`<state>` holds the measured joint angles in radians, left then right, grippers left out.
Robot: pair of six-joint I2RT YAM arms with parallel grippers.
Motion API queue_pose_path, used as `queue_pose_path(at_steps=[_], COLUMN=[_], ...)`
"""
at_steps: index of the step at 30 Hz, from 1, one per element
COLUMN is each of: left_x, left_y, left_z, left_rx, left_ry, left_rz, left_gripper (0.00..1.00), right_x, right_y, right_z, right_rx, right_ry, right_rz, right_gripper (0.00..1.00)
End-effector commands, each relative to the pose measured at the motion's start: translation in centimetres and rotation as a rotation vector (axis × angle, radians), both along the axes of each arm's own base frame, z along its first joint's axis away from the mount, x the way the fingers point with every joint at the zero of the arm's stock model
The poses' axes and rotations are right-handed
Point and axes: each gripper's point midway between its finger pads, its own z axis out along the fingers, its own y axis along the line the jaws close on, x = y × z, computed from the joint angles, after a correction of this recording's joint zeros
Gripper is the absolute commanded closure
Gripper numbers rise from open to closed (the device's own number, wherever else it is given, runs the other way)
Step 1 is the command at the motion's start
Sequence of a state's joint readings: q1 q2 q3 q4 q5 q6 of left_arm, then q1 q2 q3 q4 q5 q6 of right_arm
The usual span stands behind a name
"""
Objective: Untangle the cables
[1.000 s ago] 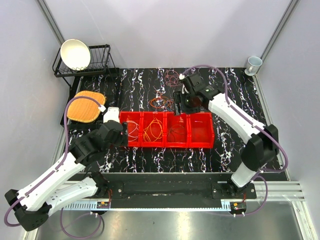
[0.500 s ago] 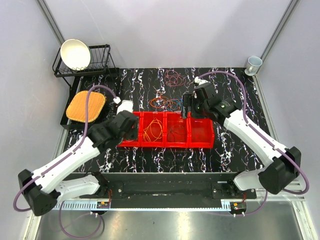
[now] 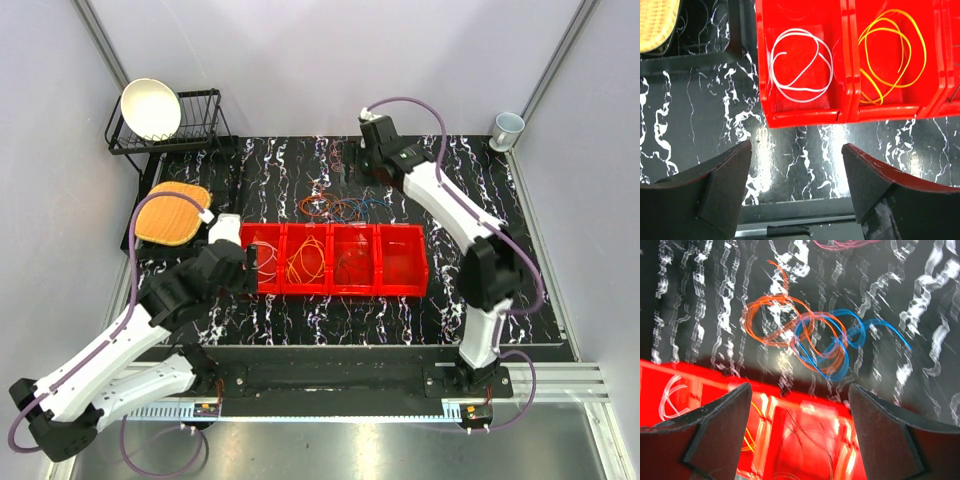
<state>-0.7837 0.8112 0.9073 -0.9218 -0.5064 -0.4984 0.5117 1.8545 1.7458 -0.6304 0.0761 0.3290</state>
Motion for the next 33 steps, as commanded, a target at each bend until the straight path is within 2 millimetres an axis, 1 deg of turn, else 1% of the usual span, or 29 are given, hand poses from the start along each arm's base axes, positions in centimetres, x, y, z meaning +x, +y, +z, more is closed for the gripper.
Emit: queue_pose_path(at_steps=[1, 2, 3, 4, 5, 7, 8, 9, 10, 11, 12, 13, 14, 16, 17, 19, 22, 28, 30, 32, 33], left_x=[0.2, 0.3, 0.4, 0.4, 0.5, 0.5, 0.5, 0.5, 0.5, 0.5, 0.5, 0.4, 0.4, 0.4, 0.4, 0.4, 0.4, 0.4, 0.4, 0.4, 0.4], left_y=[-0.3, -0.3, -0.4, -0.5, -0.7, -0.9, -0.9, -0.9, -0.9, -0.8, -0.8, -0.8, -0.8, -0.8, -0.9, -0.9, -0.9, -0.9, -0.8, -0.8, -0.8], left_z=[0.3, 0.1, 0.0, -0.1, -0.6, -0.9, -1.0, -1.1, -1.1, -1.0, -0.9, -0.9, -0.9, -0.8, -0.8, -0.8, -0.8, -0.8, -0.8, -0.9, -0.9], left_rx=[-0.043, -0.032, -0.025, -0.018, -0.003, 0.004, 0.009, 0.012, 0.010, 0.006, 0.004, 0.001, -0.001, -0.005, -0.006, -0.005, -0.003, -0.004, -0.003, 0.000, -0.001], left_ry=[-0.031, -0.030, -0.025, -0.017, 0.000, 0.020, 0.028, 0.028, 0.027, 0.023, 0.020, 0.017, 0.016, 0.012, 0.013, 0.014, 0.016, 0.014, 0.013, 0.016, 0.016], left_rz=[0.006, 0.006, 0.004, -0.002, -0.009, -0.016, -0.018, -0.018, -0.017, -0.013, -0.013, -0.013, -0.013, -0.015, -0.015, -0.015, -0.018, -0.016, -0.015, -0.016, -0.015], left_gripper=[0.23, 0.22, 0.22, 0.23, 0.23, 0.25, 0.25, 0.25, 0.25, 0.25, 0.25, 0.25, 0.25, 0.25, 0.25, 0.25, 0.25, 0.25, 0.25, 0.25, 0.25], right_x=[2.8, 4.0, 4.4, 4.5, 5.6, 6.0, 6.8, 7.1, 7.5, 7.8, 8.0, 8.3, 8.5, 9.0, 8.9, 9.1, 9.2, 9.9, 10.3, 10.3, 10.4], right_y=[3.0, 4.0, 4.3, 4.4, 5.1, 5.2, 5.7, 5.8, 6.0, 5.9, 5.9, 6.1, 6.1, 5.9, 6.1, 6.1, 6.3, 6.3, 6.6, 6.8, 6.8], right_z=[0.0, -1.2, -1.9, -3.0, -4.0, -5.6, -6.5, -7.1, -6.7, -8.5, -9.0, -9.1, -10.4, -11.0, -12.1, -12.9, -14.5, -15.8, -15.8, -16.4, -16.4], right_rx=[0.049, 0.046, 0.041, 0.024, 0.021, 0.000, 0.001, -0.001, 0.002, -0.009, -0.010, -0.005, -0.006, 0.007, 0.013, 0.020, 0.019, 0.014, 0.027, 0.031, 0.033], right_ry=[0.005, 0.023, 0.039, 0.074, 0.083, 0.128, 0.134, 0.142, 0.137, 0.163, 0.170, 0.165, 0.185, 0.194, 0.218, 0.228, 0.247, 0.236, 0.225, 0.230, 0.230], right_rz=[0.094, 0.111, 0.118, 0.121, 0.122, 0.121, 0.117, 0.115, 0.114, 0.104, 0.104, 0.103, 0.095, 0.086, 0.087, 0.082, 0.084, 0.068, 0.073, 0.078, 0.078], right_gripper=[0.18, 0.20, 0.21, 0.22, 0.23, 0.24, 0.25, 0.26, 0.26, 0.27, 0.27, 0.27, 0.27, 0.28, 0.28, 0.29, 0.29, 0.31, 0.35, 0.40, 0.49])
